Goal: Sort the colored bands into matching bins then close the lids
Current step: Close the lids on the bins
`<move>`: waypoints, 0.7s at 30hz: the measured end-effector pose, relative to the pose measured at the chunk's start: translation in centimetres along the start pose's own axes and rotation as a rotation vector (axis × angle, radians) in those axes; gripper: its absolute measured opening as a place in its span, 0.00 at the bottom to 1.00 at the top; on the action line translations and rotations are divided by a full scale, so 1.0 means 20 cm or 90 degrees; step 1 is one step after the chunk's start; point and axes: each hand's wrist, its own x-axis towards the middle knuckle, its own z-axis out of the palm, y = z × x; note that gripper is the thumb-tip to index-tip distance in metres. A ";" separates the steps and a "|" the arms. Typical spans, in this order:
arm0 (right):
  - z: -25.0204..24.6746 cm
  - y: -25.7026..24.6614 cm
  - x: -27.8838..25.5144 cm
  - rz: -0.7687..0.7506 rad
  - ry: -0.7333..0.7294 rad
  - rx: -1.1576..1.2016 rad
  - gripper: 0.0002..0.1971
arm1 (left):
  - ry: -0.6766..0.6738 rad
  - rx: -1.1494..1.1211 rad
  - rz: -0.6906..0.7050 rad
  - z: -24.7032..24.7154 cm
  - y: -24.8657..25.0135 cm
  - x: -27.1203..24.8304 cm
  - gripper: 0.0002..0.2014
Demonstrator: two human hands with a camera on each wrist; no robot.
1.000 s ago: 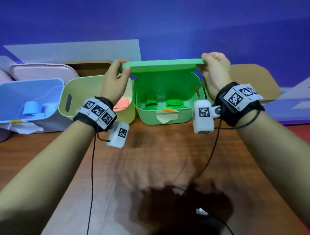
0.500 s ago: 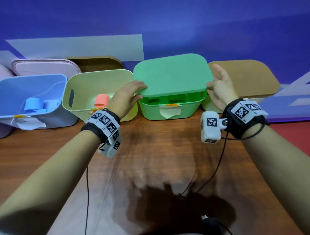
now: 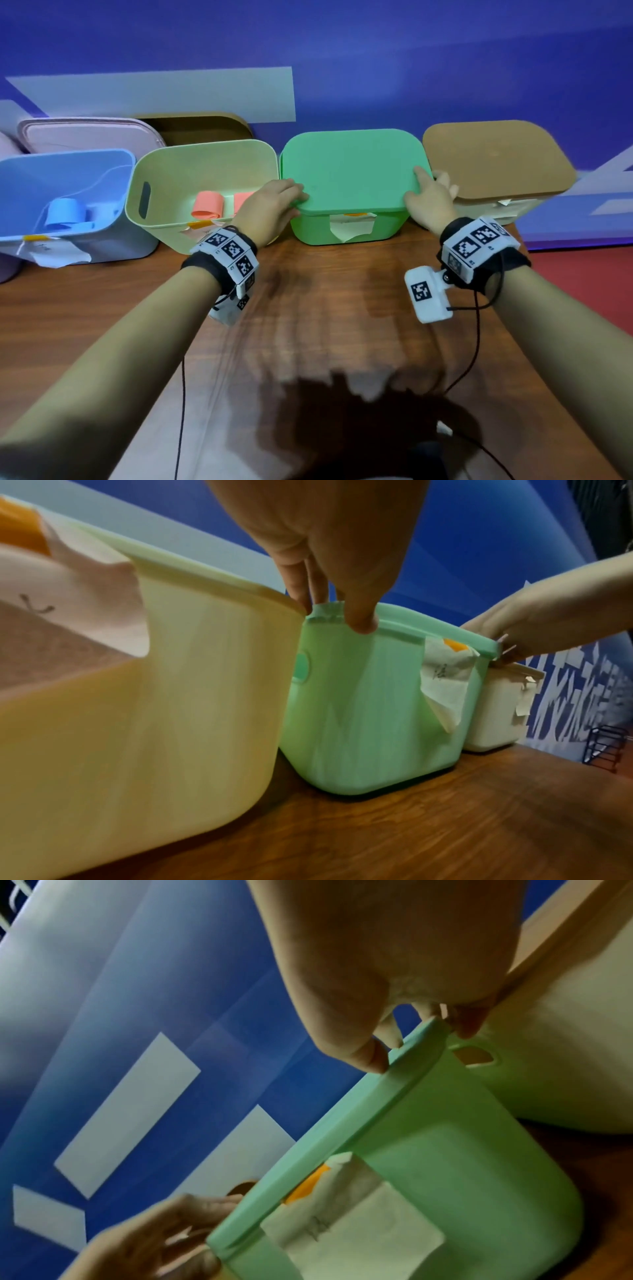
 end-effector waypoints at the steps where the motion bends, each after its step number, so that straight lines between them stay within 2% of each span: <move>1: 0.00 0.01 0.00 -0.013 -0.015 -0.019 0.29 | 0.000 0.011 0.008 0.00 -0.01 0.00 0.12; 3: 0.01 0.02 -0.02 -0.035 -0.036 -0.040 0.29 | -0.001 0.048 0.012 0.01 -0.02 -0.02 0.09; 6: 0.02 0.02 -0.04 -0.066 -0.038 -0.059 0.28 | 0.017 0.062 -0.005 0.03 -0.05 -0.05 0.11; 8: 0.02 0.02 -0.04 -0.066 -0.037 -0.065 0.27 | 0.034 0.042 -0.039 0.03 -0.02 -0.04 0.09; 12: 0.04 0.02 -0.03 -0.086 -0.003 -0.167 0.27 | 0.031 0.006 -0.119 0.01 0.04 0.05 0.16; 14: 0.07 0.04 -0.03 -0.107 0.035 -0.233 0.26 | -0.005 0.007 -0.133 0.03 0.08 0.12 0.23; 16: 0.09 0.05 -0.03 -0.121 0.056 -0.259 0.26 | -0.081 0.043 -0.171 0.08 0.12 0.18 0.29; 18: 0.09 0.07 -0.03 -0.124 0.060 -0.259 0.26 | -0.141 0.099 -0.207 0.15 0.15 0.22 0.27; 21: 0.05 0.07 0.01 -0.132 0.079 -0.243 0.24 | -0.145 0.116 -0.216 0.17 0.15 0.24 0.26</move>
